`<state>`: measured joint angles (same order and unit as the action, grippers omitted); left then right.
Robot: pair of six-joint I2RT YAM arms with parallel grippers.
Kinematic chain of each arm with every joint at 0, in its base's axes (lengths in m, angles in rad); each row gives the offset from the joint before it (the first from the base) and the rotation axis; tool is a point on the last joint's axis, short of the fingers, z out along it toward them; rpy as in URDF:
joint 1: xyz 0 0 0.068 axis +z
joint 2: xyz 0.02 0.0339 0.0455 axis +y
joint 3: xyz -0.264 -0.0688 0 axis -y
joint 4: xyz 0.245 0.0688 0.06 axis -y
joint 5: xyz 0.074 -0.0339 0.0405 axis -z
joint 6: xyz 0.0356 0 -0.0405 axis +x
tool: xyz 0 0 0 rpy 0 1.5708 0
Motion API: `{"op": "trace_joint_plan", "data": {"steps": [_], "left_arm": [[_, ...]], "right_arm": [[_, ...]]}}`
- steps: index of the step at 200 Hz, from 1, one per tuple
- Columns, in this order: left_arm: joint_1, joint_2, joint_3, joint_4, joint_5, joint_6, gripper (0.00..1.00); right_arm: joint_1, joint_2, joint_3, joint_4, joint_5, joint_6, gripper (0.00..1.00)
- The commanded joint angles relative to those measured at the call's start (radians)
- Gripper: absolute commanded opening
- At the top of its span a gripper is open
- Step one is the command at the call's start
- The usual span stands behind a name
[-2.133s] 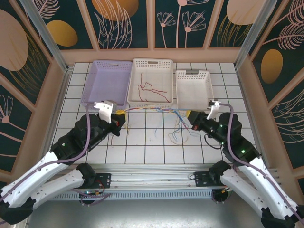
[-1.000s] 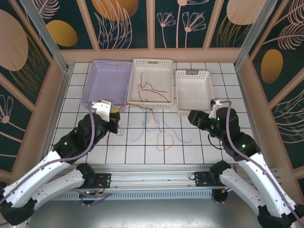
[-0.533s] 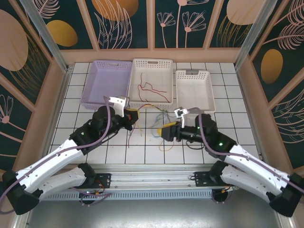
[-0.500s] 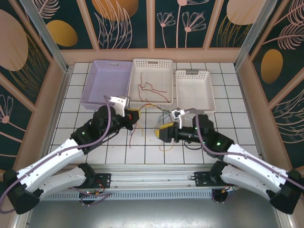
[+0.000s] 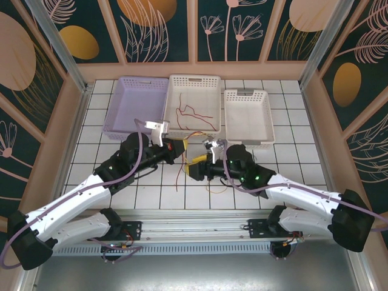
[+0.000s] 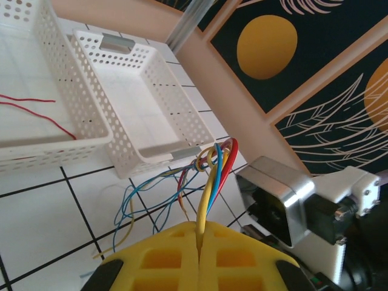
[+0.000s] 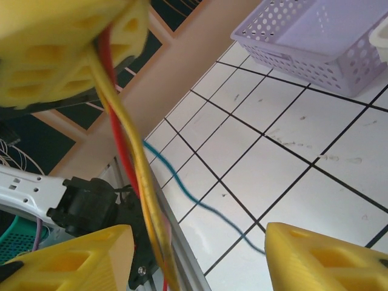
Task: Untangle the cables
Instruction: Pass the cables.
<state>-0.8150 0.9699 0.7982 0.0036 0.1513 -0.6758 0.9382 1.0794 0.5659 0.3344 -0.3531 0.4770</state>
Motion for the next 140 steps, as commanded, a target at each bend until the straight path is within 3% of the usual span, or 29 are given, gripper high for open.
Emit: {"op": "trace_joint_plan", "data": {"steps": [1,18,38,54,72,98,140], "left_arm": [[0.004,0.004,0.007,0.056,0.030,-0.025,0.00],[0.004,0.002,0.010,0.047,0.022,-0.021,0.00],[0.004,-0.007,0.018,0.016,0.004,-0.004,0.24],[0.004,-0.021,0.010,-0.003,-0.001,0.007,0.47],[0.005,-0.053,-0.020,-0.013,-0.002,0.010,0.54],[0.004,-0.132,-0.090,-0.027,-0.014,0.000,0.71],[0.004,-0.279,-0.304,0.117,0.087,-0.094,0.77]], "right_arm": [[0.013,0.013,-0.013,0.100,-0.009,-0.015,0.42],[0.014,0.016,-0.005,0.079,0.001,-0.014,0.20],[0.015,-0.004,-0.004,0.056,0.007,-0.018,0.00],[0.015,-0.034,-0.008,0.045,0.019,-0.017,0.00],[0.014,-0.084,-0.019,0.046,0.035,-0.018,0.00],[0.009,-0.152,-0.031,0.040,0.036,-0.026,0.00],[-0.001,-0.219,-0.031,0.036,0.008,-0.018,0.00]]}}
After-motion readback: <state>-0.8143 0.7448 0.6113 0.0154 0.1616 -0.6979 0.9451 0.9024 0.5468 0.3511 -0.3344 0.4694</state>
